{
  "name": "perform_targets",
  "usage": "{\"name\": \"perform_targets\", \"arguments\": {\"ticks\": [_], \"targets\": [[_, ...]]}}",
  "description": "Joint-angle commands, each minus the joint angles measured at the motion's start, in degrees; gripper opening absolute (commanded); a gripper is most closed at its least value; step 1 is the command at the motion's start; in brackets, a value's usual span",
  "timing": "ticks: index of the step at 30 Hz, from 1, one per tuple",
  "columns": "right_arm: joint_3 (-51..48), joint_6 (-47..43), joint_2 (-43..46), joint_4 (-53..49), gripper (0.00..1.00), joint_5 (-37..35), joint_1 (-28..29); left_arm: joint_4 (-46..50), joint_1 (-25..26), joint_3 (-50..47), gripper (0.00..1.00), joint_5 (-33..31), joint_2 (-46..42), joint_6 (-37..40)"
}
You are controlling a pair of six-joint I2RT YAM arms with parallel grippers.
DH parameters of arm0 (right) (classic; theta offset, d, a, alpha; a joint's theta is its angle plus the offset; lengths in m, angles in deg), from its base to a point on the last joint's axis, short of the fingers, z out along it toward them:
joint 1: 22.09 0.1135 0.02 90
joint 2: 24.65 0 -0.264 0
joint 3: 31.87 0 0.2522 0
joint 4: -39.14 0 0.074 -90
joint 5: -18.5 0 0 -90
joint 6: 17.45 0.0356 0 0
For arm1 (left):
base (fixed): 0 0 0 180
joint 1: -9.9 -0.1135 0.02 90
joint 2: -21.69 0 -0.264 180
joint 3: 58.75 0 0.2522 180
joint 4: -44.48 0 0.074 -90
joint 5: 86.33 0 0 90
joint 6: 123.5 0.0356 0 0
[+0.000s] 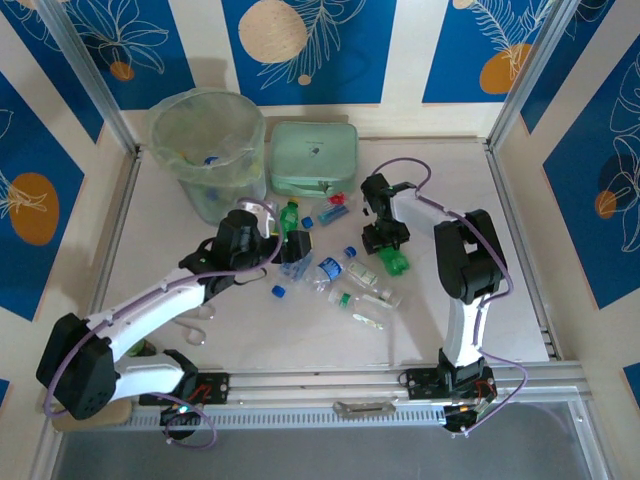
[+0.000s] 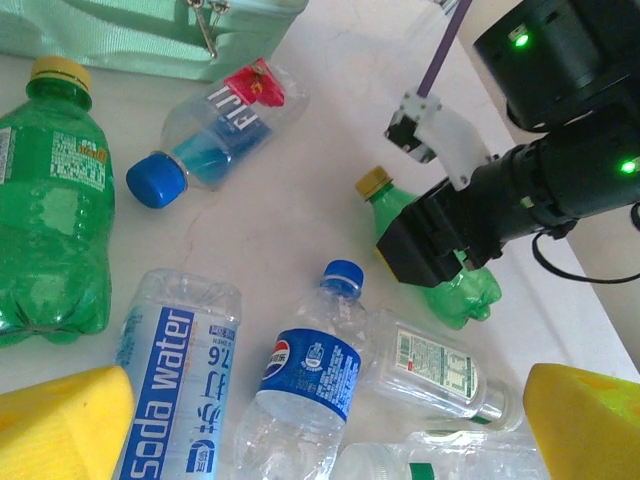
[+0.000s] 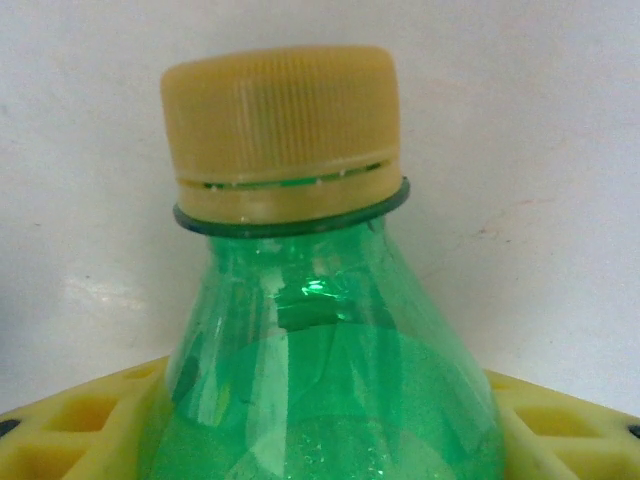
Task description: Put the plastic bottles in the bin
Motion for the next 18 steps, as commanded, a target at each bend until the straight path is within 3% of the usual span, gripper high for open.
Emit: {"name": "perform_targets", "arguments": {"ticks": [1, 9, 13, 18], "targets": [[0.07, 2.41, 6.07, 0.56, 0.56, 2.79, -0.81, 0.02, 0.82, 2.05, 1.00, 0.85, 0.33, -0.32], [-1.68, 14.18, 19.26, 5.61, 0.53, 14.05, -1.06, -2.75, 2.56, 2.62, 1.00, 1.91, 2.35, -0.01], [-6.27, 24.23, 25.81, 13.71, 0.52, 20.91, -0.49, -5.08, 4.69, 3.43, 1.00, 1.81, 3.99, -0.48], [-12.04, 33.66, 32.27, 23.54, 0.51, 24.07, 0.74, -8.97, 8.47, 4.37, 1.00, 1.53, 5.99, -1.14]]}}
